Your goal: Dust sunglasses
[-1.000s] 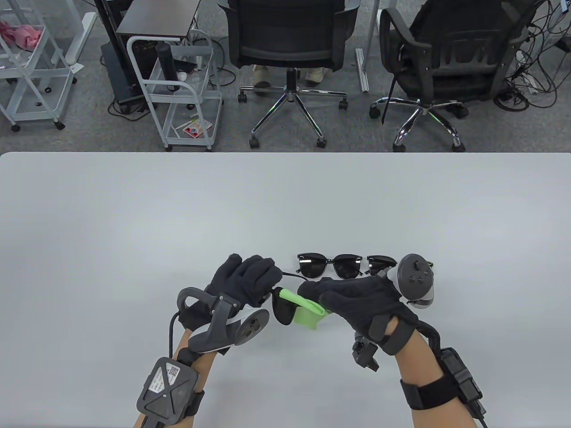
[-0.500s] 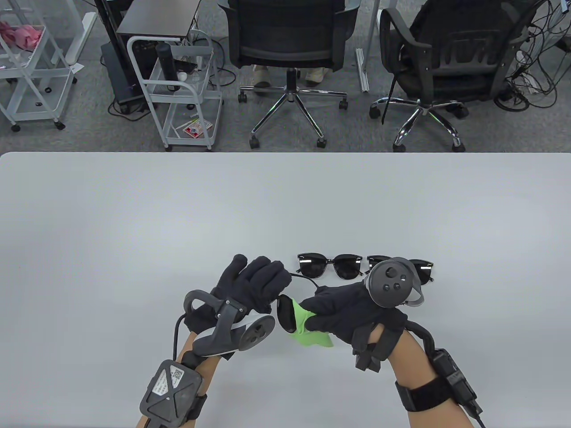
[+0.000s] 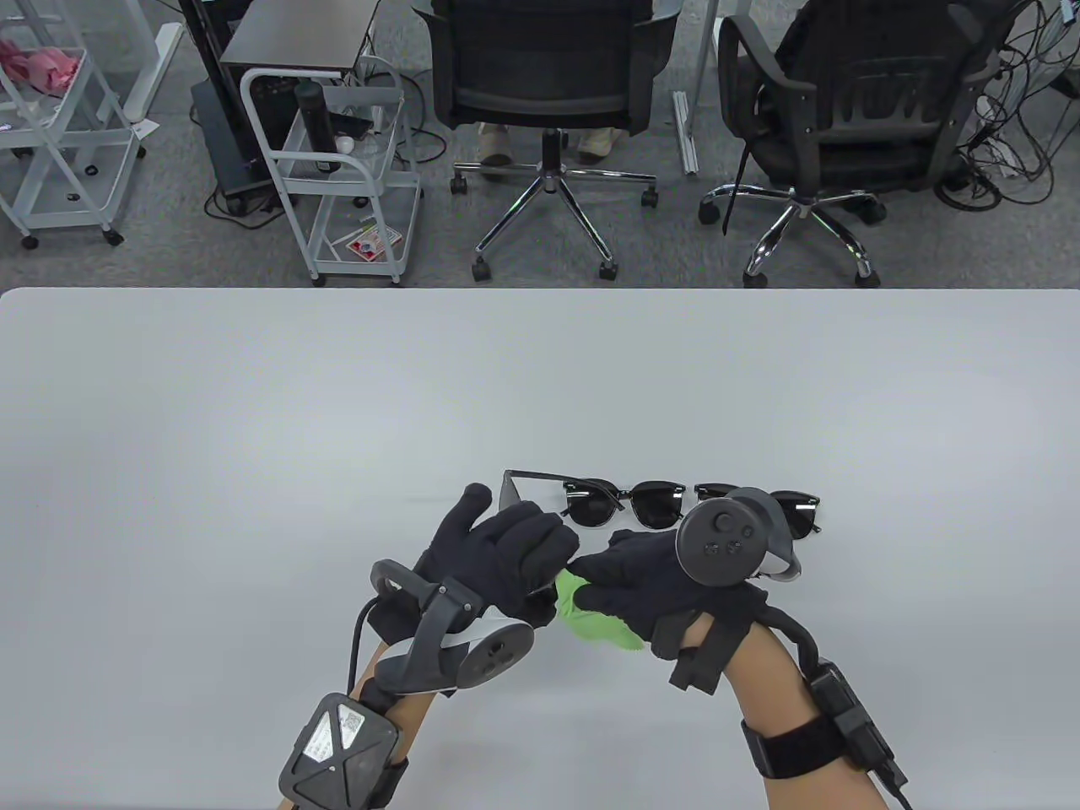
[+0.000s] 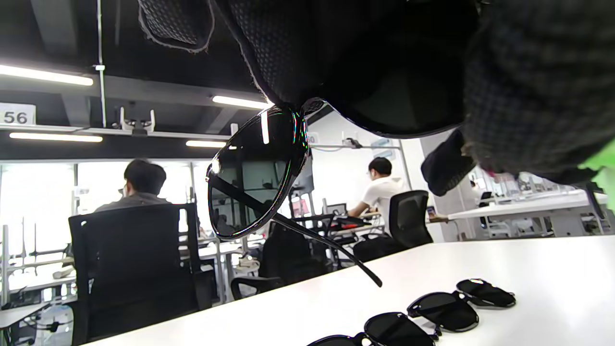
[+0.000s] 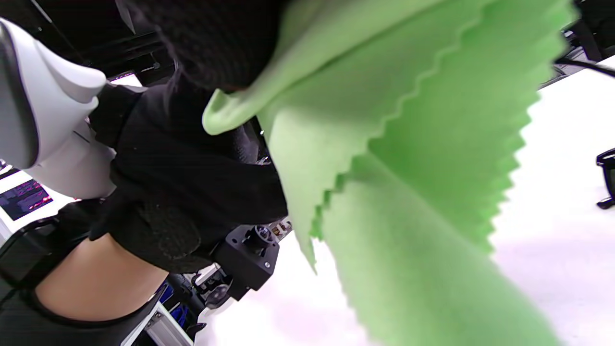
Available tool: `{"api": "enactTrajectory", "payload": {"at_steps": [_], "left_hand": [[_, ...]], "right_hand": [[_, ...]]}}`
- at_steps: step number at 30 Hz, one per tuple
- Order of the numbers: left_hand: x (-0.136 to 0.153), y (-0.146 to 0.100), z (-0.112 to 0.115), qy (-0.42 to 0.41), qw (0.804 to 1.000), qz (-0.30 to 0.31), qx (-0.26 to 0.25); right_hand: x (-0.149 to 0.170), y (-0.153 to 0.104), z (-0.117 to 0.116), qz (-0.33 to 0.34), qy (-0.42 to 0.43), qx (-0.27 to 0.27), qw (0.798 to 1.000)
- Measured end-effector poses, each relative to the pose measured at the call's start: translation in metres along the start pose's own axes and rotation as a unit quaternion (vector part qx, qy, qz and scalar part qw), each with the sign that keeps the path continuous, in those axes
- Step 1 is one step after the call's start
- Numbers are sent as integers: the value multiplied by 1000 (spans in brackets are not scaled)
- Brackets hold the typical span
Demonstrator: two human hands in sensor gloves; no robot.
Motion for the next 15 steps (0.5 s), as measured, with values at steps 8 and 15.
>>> {"api": "enactTrajectory", "payload": {"at_steps": [8,15], "left_hand": [[28,-4,-1,-28,999,-43,2],[52,-8,4,-65,994,-82,10]], "right_hand": [[20,-10,12,-29,11,0,1000],[41,-18,23,-47,55,29,997]]}}
Point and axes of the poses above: the tracker on the back of each hand, its own x axis roughly to the little-finger side, its own y axis roughly from the wrist to the fingertips, z = x × y, the point moved 3 cm from there along y, roughly from the wrist to the fingertips, and after that the axes turned 2 degrees about -z, right-handed, at the moved point
